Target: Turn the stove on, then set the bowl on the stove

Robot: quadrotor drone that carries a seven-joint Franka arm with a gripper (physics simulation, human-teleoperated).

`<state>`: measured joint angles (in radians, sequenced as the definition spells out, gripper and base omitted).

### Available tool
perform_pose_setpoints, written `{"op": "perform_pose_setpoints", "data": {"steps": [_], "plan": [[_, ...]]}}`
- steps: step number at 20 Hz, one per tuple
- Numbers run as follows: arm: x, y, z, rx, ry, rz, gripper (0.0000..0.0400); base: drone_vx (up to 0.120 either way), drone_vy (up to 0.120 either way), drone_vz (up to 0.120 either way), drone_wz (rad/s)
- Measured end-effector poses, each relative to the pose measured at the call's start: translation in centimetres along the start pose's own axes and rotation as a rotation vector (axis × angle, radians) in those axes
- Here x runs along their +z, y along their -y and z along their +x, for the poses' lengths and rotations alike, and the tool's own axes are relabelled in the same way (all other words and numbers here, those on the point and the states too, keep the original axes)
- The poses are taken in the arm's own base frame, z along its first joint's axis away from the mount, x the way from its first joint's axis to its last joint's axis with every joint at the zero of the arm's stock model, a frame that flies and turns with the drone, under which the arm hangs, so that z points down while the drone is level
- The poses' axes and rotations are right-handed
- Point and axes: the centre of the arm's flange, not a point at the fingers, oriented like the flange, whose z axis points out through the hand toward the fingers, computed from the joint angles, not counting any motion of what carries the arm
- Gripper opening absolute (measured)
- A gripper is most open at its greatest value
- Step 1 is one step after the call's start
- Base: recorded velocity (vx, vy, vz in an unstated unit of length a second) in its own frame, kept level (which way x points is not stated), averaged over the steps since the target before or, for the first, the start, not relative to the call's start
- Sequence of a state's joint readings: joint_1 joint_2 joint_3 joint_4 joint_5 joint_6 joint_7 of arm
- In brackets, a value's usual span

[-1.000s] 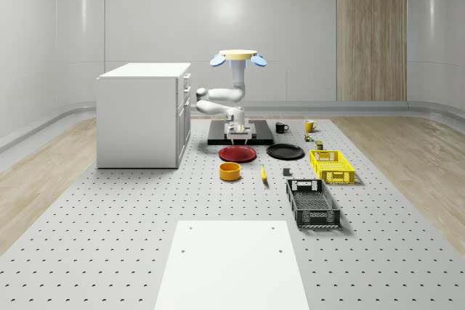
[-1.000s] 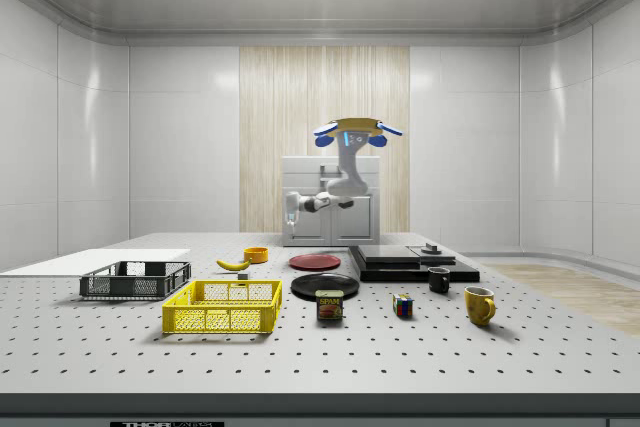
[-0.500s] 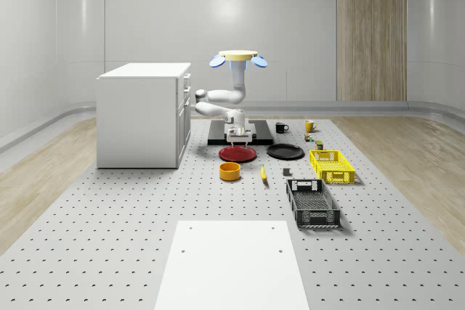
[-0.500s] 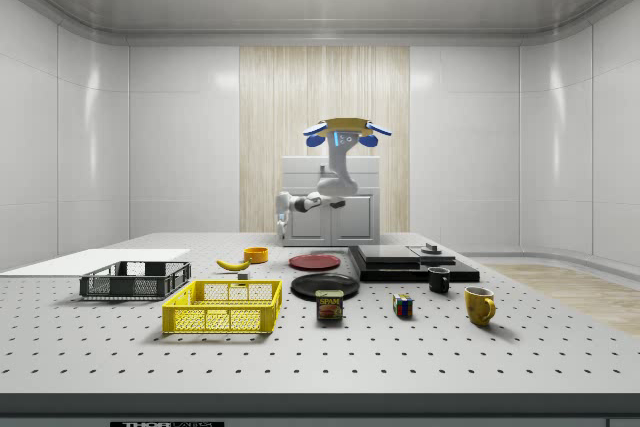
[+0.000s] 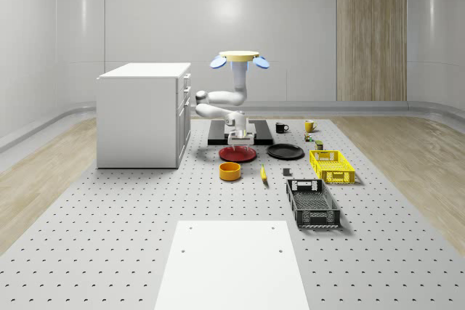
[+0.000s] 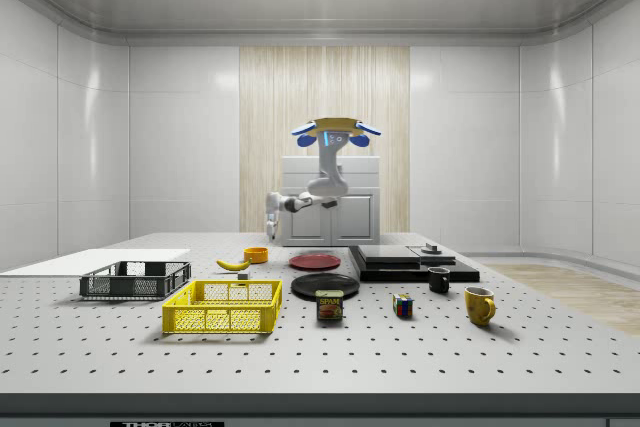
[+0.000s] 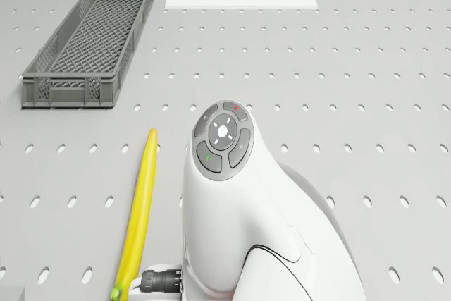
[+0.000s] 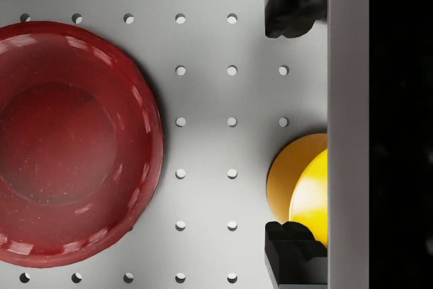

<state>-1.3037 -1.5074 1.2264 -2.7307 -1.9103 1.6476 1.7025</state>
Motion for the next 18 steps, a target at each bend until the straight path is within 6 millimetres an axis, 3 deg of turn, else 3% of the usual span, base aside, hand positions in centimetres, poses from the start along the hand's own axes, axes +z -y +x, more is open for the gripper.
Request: {"op": "perform_pose_setpoints", "data": {"steps": [7, 13, 18], "plan": [[0.0, 0.0, 0.0, 0.0, 0.0, 0.0, 0.04, 0.12, 0.0, 0.0, 0.0], [0.0, 0.0, 0.0, 0.0, 0.0, 0.0, 0.04, 0.12, 0.0, -0.093, 0.0], [0.01, 0.0, 0.0, 0.0, 0.0, 0.0, 0.04, 0.096, 0.0, 0.0, 0.0]]}}
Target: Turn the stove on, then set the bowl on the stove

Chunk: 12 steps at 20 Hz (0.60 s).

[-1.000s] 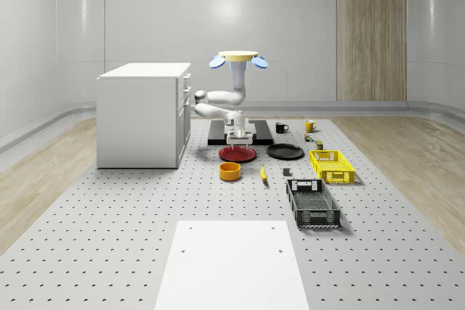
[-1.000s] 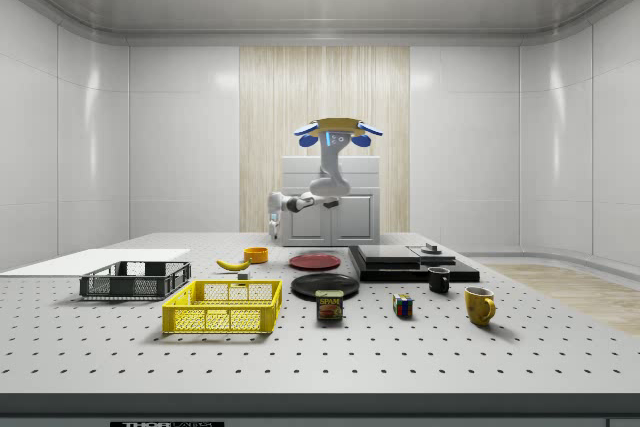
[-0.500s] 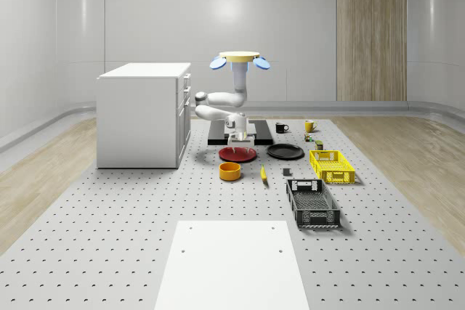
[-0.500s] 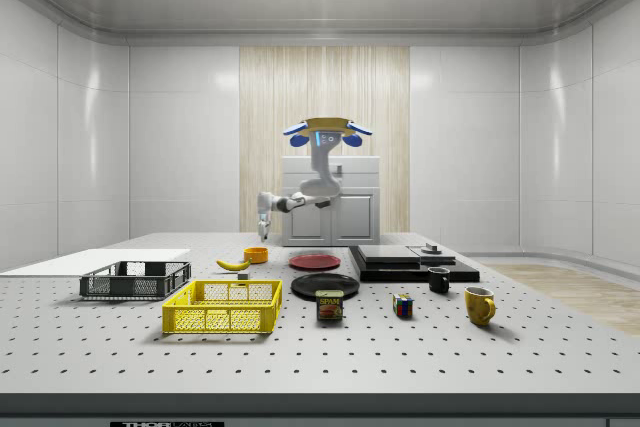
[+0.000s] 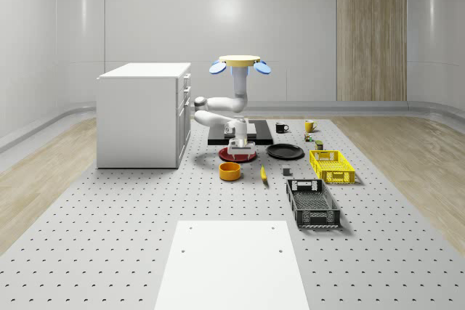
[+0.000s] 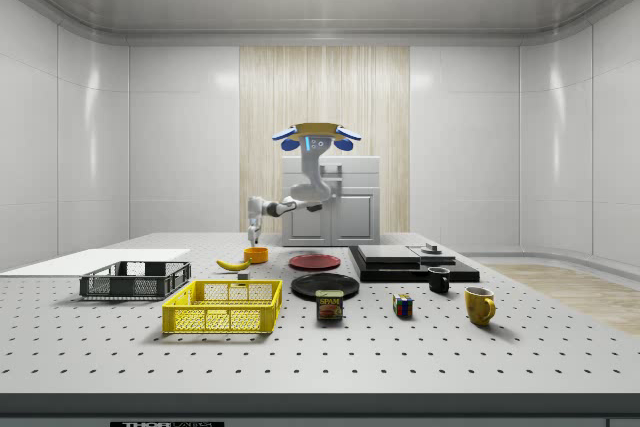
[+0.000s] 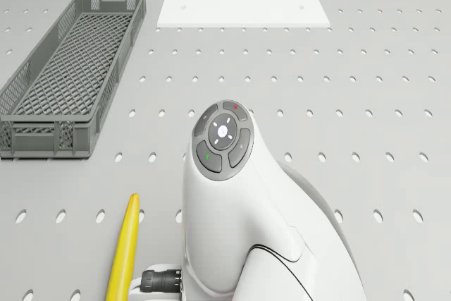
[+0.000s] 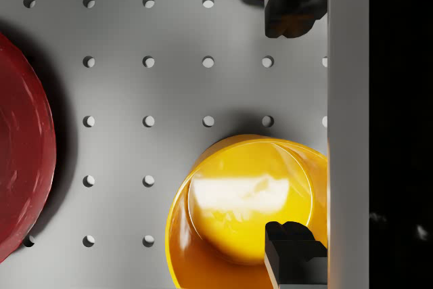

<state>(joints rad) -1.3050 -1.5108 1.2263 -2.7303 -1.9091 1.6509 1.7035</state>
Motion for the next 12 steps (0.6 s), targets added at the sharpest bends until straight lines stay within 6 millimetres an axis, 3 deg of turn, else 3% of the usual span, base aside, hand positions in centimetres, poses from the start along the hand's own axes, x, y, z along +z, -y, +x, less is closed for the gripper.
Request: {"op": "perform_pose_setpoints", "data": {"steps": [12], "plan": [[3.8, -0.6, 0.6, 0.0, 0.0, 0.0, 0.04, 0.0, 0.0, 0.0, 0.0]]}}
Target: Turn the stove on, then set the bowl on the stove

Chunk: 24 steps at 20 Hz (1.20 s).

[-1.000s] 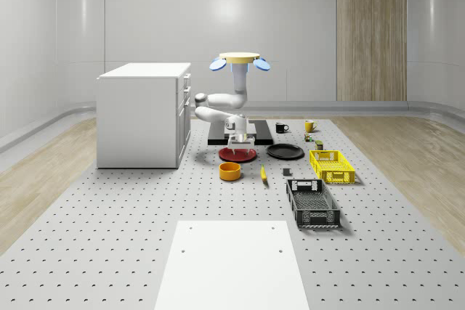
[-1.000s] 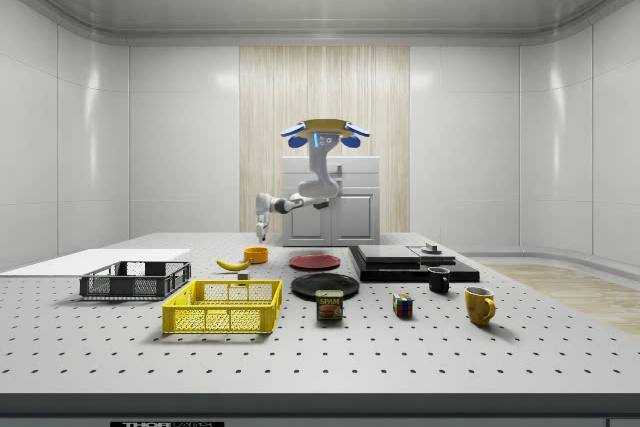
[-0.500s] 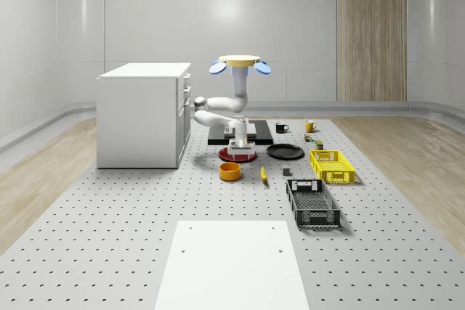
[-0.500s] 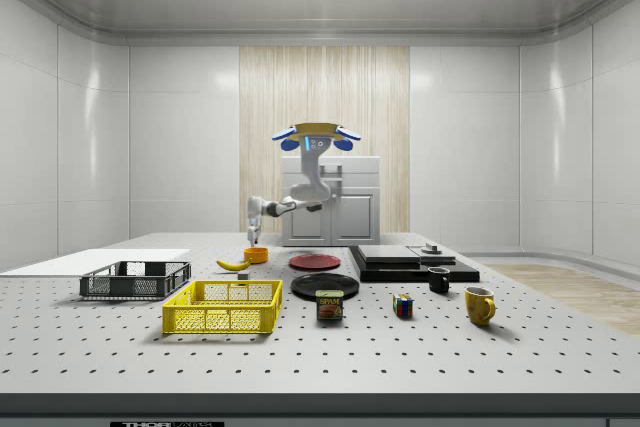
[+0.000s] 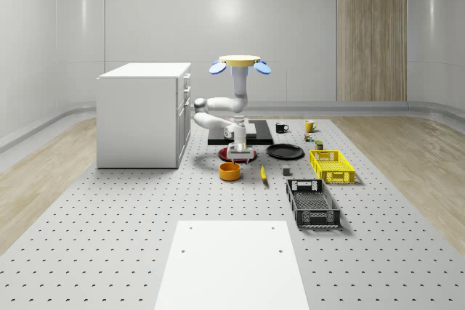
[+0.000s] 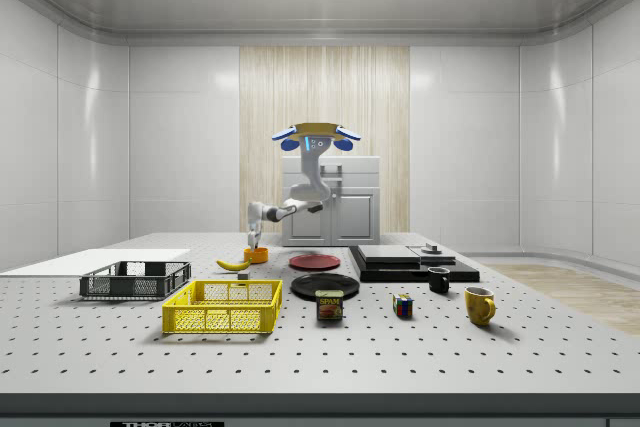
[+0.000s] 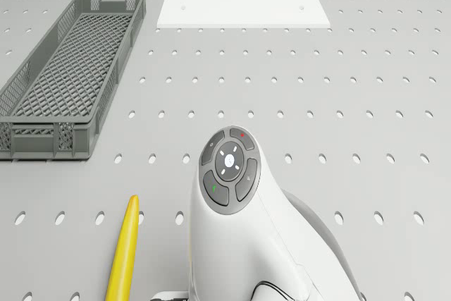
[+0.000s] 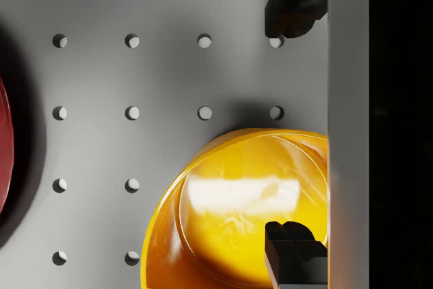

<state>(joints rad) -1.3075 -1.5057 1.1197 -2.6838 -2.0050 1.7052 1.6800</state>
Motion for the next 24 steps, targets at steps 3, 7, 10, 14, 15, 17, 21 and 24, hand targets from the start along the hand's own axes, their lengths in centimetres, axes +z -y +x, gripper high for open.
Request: {"op": "perform_pose_setpoints", "data": {"steps": [3, 7, 10, 14, 15, 17, 21, 24], "plan": [[1.3, -0.1, 0.1, 0.0, 0.0, 0.0, 0.04, 0.0, 0.0, 0.0, 0.0], [2.3, -0.2, 0.2, 0.0, 0.0, 0.0, 0.04, 0.0, 0.0, 0.0, 0.0], [2.6, -0.1, 0.4, 0.0, 0.0, 0.0, 0.04, 0.0, 0.0, 0.0, 0.0], [2.9, 0.1, 0.5, 0.0, 0.0, 0.0, 0.0315, 0.0, 0.0, 0.0, 0.0], [2.9, 0.1, 0.6, 0.0, 0.0, 0.0, 0.0268, 0.0, 0.0, 0.0, 0.0], [3.0, 0.1, 0.6, 0.0, 0.0, 0.0, 0.0202, 0.0, 0.0, 0.0, 0.0], [3.0, 0.2, 0.7, 0.0, 0.0, 0.0, 0.0137, 0.0, 0.0, 0.0, 0.0], [3.0, 0.2, 0.7, 0.0, 0.0, 0.0, 0.0118, 0.0, 0.0, 0.0, 0.0]]}}
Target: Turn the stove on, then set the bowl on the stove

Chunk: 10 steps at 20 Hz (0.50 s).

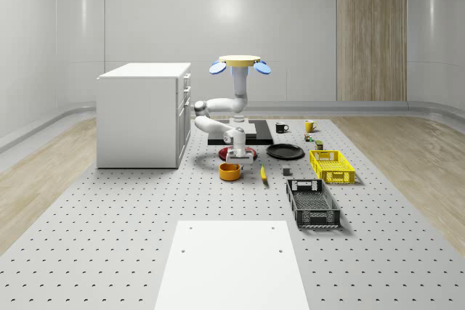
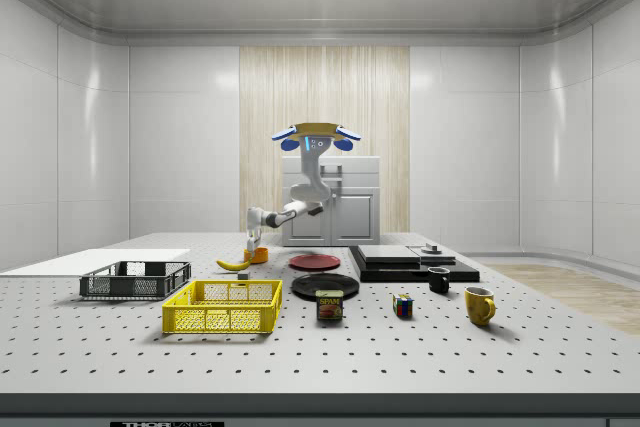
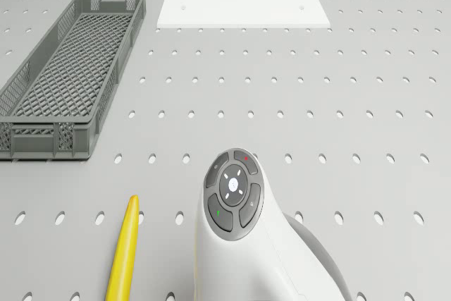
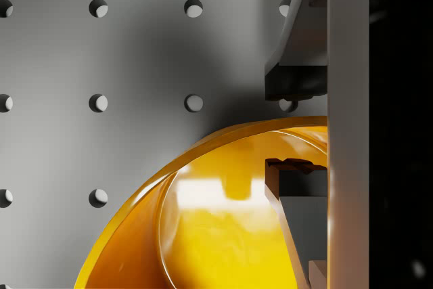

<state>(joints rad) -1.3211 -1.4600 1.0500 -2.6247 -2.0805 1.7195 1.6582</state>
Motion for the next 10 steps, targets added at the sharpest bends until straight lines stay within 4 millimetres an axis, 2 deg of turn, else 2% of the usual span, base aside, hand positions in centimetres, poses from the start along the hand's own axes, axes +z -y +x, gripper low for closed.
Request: {"op": "perform_pose_setpoints", "data": {"steps": [5, 9, 10], "plan": [[-0.7, 0.0, 0.0, 0.0, 0.0, 0.0, 0.0105, 0.0, 0.0, 0.0, 0.0], [-2.1, 0.0, 0.0, 0.0, 0.0, 0.0, 0.0102, 0.0, 0.0, 0.11, 0.0], [-2.5, 0.0, 0.0, 0.0, 0.0, 0.0, 0.0101, -0.12, 0.08, 0.12, 0.0]]}}
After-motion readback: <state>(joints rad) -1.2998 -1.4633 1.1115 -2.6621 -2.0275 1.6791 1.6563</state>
